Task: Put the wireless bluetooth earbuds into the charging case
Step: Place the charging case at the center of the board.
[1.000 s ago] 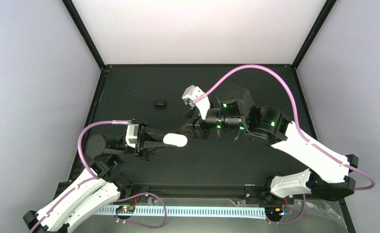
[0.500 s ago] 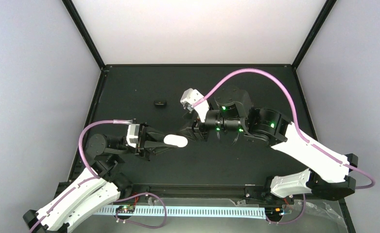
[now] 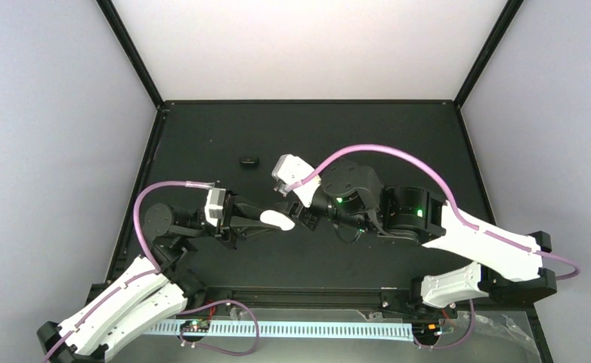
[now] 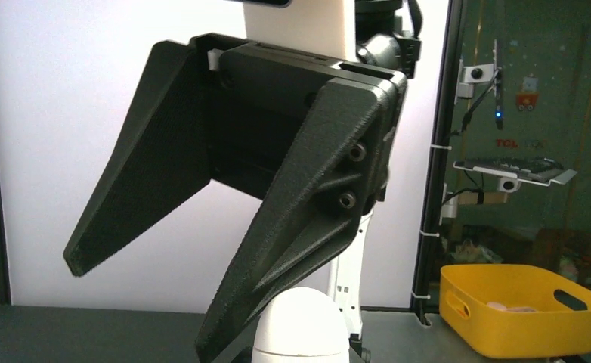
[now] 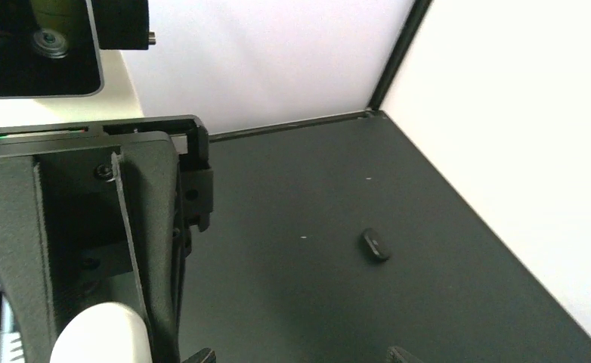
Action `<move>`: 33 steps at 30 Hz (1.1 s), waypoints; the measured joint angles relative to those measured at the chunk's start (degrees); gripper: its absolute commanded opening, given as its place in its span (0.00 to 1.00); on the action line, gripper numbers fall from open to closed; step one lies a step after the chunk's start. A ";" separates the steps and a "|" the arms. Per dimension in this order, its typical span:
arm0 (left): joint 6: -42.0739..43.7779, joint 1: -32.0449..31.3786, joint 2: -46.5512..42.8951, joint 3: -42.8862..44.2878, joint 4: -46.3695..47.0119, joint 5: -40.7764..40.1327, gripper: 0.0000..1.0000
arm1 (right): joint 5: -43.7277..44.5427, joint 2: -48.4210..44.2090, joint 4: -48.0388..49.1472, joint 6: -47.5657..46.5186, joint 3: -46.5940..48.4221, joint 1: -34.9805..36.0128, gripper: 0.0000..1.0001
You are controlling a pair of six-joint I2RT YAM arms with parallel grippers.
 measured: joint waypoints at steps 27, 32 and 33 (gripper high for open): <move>0.26 0.94 12.11 -0.37 -5.92 -20.28 0.02 | 8.31 -15.63 8.61 15.19 -22.25 -17.92 0.70; -3.56 3.30 34.40 7.69 -11.19 -25.66 0.02 | 8.22 -19.10 11.63 20.31 -32.63 -19.56 0.70; -4.31 3.80 38.34 9.46 -12.26 -26.21 0.02 | 8.17 -19.47 12.04 21.07 -34.49 -19.71 0.70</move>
